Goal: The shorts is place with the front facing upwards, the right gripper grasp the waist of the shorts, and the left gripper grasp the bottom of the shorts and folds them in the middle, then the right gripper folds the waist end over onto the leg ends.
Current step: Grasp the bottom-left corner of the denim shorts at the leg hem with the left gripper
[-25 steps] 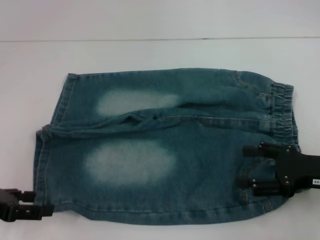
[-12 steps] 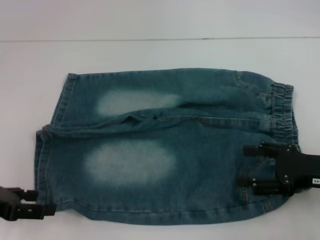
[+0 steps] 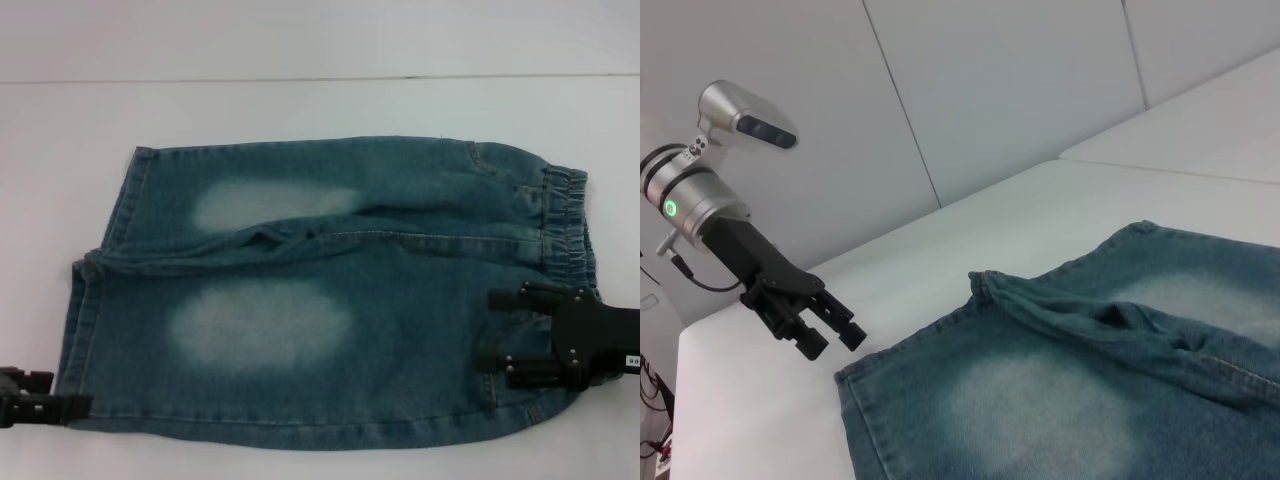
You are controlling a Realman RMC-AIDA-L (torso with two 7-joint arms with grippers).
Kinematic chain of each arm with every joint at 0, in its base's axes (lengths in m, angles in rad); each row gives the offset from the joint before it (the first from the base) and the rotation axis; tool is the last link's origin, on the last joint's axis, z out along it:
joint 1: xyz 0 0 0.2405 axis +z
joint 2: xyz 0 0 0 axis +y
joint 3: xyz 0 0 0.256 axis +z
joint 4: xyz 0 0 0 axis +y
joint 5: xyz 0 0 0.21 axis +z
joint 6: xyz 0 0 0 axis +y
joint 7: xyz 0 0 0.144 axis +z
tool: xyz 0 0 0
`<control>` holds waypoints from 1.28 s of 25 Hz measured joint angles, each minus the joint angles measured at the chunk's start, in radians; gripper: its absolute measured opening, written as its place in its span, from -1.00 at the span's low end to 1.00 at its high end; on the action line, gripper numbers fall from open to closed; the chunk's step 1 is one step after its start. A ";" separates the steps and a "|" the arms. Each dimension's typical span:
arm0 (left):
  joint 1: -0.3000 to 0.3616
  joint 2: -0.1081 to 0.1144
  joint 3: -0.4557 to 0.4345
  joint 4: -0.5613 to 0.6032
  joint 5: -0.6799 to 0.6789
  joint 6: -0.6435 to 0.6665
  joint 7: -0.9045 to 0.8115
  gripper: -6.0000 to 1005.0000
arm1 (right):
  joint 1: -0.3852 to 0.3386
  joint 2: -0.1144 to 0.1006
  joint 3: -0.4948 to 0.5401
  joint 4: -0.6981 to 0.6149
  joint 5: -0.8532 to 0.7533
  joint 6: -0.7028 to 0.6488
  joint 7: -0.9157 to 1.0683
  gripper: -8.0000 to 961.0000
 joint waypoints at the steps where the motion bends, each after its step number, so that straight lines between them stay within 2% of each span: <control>1: -0.001 0.001 0.000 0.005 0.000 0.004 -0.008 0.71 | 0.000 0.000 0.000 -0.002 0.000 0.000 0.000 0.97; 5: -0.003 0.003 0.000 0.028 -0.001 0.026 -0.028 0.72 | -0.004 0.000 0.001 -0.004 0.000 -0.006 0.000 0.97; 12: -0.005 -0.009 0.019 0.069 0.007 0.036 -0.079 0.73 | -0.013 0.003 0.001 -0.004 0.000 -0.009 -0.010 0.97; 19: -0.005 -0.012 0.070 0.048 0.016 0.028 -0.115 0.72 | -0.012 0.002 0.001 -0.008 0.000 -0.015 -0.011 0.97; 32: -0.011 -0.014 0.086 0.036 0.064 -0.033 -0.118 0.71 | -0.012 0.002 -0.006 -0.006 0.000 -0.016 -0.012 0.97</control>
